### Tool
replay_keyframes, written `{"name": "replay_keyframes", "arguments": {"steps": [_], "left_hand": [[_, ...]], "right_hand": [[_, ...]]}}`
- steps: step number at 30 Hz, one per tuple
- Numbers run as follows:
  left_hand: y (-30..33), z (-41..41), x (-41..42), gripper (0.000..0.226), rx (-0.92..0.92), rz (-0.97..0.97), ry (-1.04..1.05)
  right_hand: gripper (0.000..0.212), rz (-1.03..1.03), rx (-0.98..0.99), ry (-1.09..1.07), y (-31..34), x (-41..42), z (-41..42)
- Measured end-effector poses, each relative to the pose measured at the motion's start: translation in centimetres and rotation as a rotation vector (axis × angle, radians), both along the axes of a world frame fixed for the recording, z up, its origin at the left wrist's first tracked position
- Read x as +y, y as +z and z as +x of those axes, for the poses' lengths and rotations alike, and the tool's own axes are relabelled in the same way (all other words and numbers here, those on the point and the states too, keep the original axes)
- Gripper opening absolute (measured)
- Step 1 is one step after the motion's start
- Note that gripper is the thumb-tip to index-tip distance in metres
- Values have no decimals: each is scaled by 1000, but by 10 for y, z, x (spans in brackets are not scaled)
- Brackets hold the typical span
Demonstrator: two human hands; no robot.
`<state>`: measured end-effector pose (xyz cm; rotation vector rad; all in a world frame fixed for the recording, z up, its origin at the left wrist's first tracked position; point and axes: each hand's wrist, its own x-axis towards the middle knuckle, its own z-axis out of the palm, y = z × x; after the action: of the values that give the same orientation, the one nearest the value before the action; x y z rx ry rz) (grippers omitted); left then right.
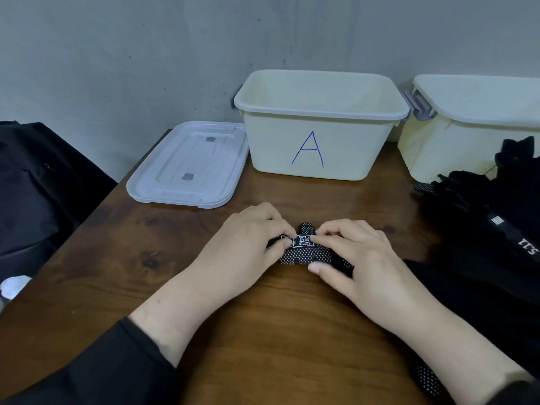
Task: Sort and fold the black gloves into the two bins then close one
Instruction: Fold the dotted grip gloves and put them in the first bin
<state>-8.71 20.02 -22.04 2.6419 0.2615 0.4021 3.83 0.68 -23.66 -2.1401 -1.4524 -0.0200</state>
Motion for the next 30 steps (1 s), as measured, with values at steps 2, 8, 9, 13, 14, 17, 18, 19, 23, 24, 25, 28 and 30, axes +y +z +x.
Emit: {"name": "replay_keyframes", "arguments": {"steps": [2, 8, 9, 13, 14, 17, 18, 19, 23, 24, 25, 28, 30], "left_hand": [[0, -2, 4, 36, 83, 72, -28], [-2, -3, 5, 35, 115, 45, -77], [-1, -4, 6, 25, 106, -42, -84], [1, -10, 5, 19, 103, -346, -30], [1, -10, 5, 21, 83, -365, -1], [-1, -4, 6, 17, 6, -281, 4], [-1, -1, 5, 16, -4, -241, -6], [-2, 1, 5, 17, -13, -199, -10], [-6, 3, 10, 40, 59, -47, -25], [-7, 2, 10, 48, 106, -14, -34], [-8, 2, 11, 54, 136, 19, -41], [-9, 4, 9, 61, 139, 98, -57], [-10, 5, 8, 62, 114, 130, -70]], "right_hand": [[53, -53, -7, -3, -1, 1, 1], [32, -7, 109, -92, 2, -1, 1], [30, 7, 179, -106, 3, -3, 1], [19, 78, 312, -108, 4, -2, 3], [19, 95, 311, -114, 4, 0, 4], [31, 111, 220, -146, 0, 2, 4], [31, 119, 163, -139, 0, 3, 3], [28, 128, 106, -122, -1, 3, 2], [42, 24, 9, -41, -2, 3, 0], [51, -19, 10, -24, -2, 3, 0], [55, -37, 5, -17, -3, 2, 0], [47, -13, -24, -20, -4, 5, -1], [40, 13, -61, -26, -4, 7, -3]]}}
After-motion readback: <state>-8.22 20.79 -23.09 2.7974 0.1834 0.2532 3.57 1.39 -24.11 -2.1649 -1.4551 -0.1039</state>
